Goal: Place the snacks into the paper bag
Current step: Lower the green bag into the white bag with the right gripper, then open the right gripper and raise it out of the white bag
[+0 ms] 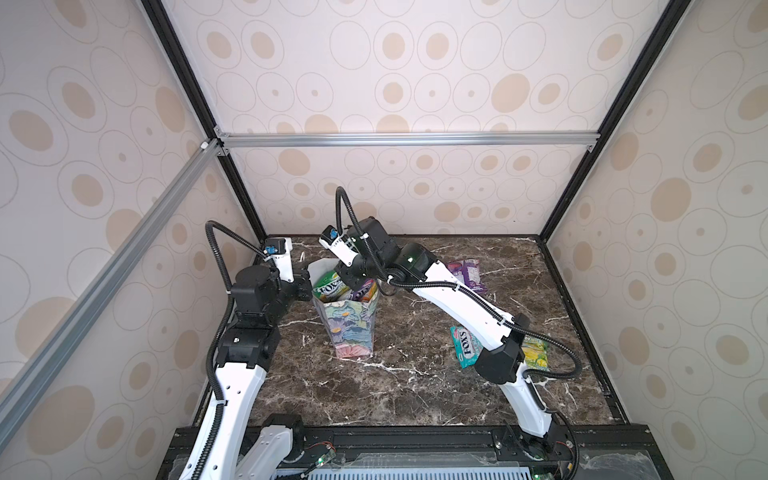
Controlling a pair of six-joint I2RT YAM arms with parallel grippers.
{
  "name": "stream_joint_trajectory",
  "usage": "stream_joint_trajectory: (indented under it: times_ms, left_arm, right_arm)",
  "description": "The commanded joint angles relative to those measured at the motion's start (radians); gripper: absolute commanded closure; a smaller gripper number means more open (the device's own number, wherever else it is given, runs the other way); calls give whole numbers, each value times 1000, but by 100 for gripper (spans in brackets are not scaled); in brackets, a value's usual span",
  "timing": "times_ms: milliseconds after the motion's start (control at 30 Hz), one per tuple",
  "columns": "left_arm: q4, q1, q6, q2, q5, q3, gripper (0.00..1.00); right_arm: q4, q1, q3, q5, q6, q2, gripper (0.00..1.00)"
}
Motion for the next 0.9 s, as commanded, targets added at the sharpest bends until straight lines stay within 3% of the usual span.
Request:
stream_joint_trajectory:
  times_ms: [0, 633, 867]
  left_arm:
    - [22, 4, -7, -12, 7, 11, 96]
    - [21, 4, -7, -13, 6, 12, 96]
    - [20, 5, -6, -12, 6, 12, 96]
  right_arm:
    - [23, -1, 7, 5, -6, -36, 74]
    - [22, -1, -27, -98, 32, -119, 73]
    - [144, -1, -261, -133, 70, -304, 73]
